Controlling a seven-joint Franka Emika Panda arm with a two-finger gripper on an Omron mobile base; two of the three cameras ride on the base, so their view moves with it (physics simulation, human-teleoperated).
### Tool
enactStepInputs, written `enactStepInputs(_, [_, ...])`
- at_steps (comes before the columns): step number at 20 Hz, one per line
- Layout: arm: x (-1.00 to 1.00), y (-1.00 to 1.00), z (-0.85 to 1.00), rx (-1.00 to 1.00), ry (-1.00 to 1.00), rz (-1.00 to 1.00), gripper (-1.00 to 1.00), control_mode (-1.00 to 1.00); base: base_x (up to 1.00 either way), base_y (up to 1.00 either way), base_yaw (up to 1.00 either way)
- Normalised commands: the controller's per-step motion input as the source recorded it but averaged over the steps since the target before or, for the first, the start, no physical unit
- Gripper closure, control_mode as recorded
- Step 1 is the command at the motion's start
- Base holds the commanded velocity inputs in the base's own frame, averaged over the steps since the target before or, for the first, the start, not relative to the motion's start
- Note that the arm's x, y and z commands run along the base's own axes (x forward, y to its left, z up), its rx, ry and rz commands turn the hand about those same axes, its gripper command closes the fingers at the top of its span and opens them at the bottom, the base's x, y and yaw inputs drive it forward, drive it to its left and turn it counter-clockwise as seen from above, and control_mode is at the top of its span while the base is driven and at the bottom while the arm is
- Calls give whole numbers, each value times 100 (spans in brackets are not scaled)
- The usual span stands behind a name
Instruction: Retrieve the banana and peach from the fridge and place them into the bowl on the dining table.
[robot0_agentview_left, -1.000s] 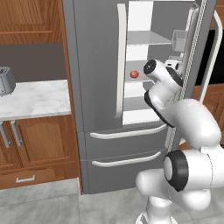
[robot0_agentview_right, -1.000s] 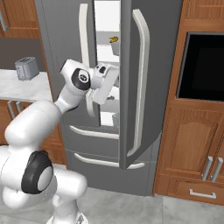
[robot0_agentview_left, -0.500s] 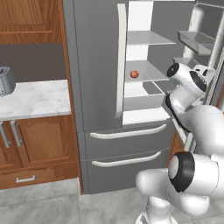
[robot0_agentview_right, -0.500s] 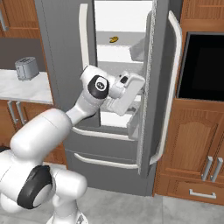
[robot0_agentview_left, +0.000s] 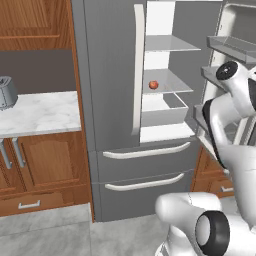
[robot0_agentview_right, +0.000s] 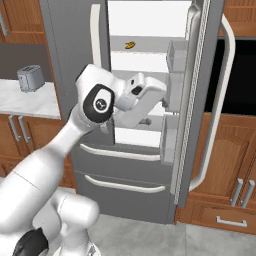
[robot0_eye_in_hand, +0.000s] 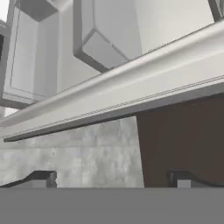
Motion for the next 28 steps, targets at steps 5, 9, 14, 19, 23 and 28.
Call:
enactStepInputs(5, [-19,100,11,5,-29,0,-100,-100,0,0,0])
enactStepInputs(9, [-1,100,0,13,-27,-1,-100,-100,0,0,0])
enactStepInputs(14, [0,100,0,21,-14,-6,-100,-100,0,0,0])
enactStepInputs(19, [2,100,0,35,-15,-4,-100,-100,0,0,0])
enactStepInputs(23, [19,74,-2,43,-6,9,-100,-100,0,0,0])
enactStepInputs(28, [2,31,3,22,-17,26,-100,-100,0,0,0])
